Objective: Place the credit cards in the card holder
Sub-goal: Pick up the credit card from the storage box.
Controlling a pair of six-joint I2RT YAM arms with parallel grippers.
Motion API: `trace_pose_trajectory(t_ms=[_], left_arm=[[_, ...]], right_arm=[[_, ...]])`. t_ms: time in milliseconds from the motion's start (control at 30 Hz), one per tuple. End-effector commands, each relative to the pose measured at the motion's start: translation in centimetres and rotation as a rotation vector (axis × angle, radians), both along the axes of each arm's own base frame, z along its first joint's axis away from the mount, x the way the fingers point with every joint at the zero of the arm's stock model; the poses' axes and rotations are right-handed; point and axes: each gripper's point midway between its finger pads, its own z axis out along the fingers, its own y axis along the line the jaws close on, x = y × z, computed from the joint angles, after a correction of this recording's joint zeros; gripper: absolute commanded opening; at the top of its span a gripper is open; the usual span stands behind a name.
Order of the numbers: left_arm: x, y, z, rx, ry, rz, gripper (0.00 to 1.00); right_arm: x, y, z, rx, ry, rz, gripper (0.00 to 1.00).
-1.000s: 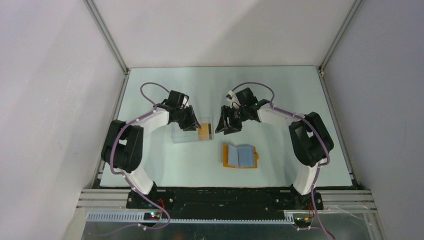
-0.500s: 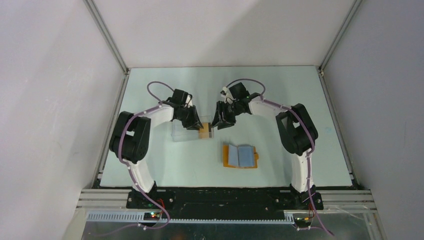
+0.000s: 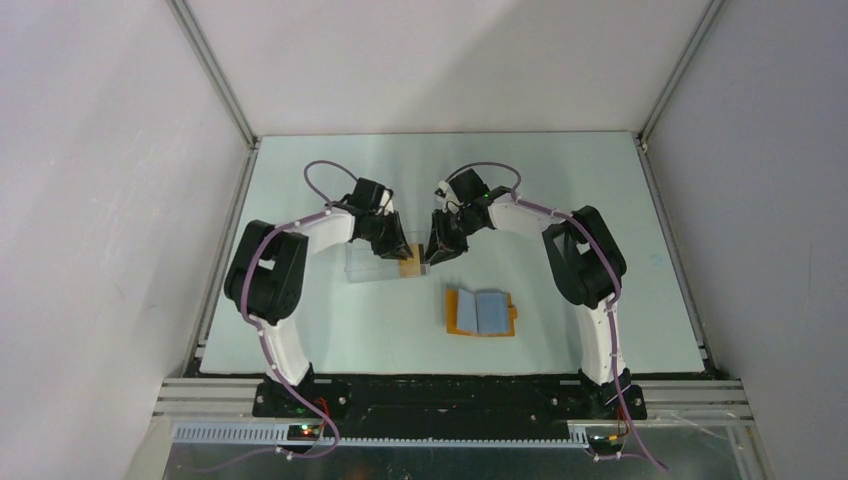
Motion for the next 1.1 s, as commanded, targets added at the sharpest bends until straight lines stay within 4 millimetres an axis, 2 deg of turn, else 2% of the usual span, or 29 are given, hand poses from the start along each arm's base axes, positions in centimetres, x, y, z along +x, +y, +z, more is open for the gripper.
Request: trace_pose_trajectory(t_ms=[0,167,433,600,733,867,1067], left_arm=[[-0.8,0.4,-0.7,0.072,0.006,-0.026,0.25],[-1.6,0.8,-0.9,0.122,0.005,-0.033,0.28],[-2.3,2.3,-0.6,0.217,-0.013,-0.022,0.35],[-2.7,1.2,-1.3,0.194,0.022,-0.046,0.30],[-2.7,-0.2,-1.0,0.164,0.026,-0.064,0.24],[-2.2,-1.4,0.2,0.103,0.010,-0.062,0.20],[-1.4,-2.1,2.8,0.058,-0.055,-0.047,0.13]], right_arm=[[0.0,0.2,-0.2,-0.024,-0.013,0.012,0.21],[-0.5,0.3,-0.5,-0.035,-0.002,0.014,0.15],[-1.0,0.4,-0.9,-0.044,0.008,0.015,0.13],[-1.0,0.4,-0.9,-0.044,0.009,0.013,0.13],[-1.1,0.5,-0.9,-0.041,0.011,0.014,0.12],[-1.1,0.6,-0.7,-0.035,0.012,0.015,0.12],[-1.1,0.6,-0.6,-0.033,0.012,0.016,0.12]])
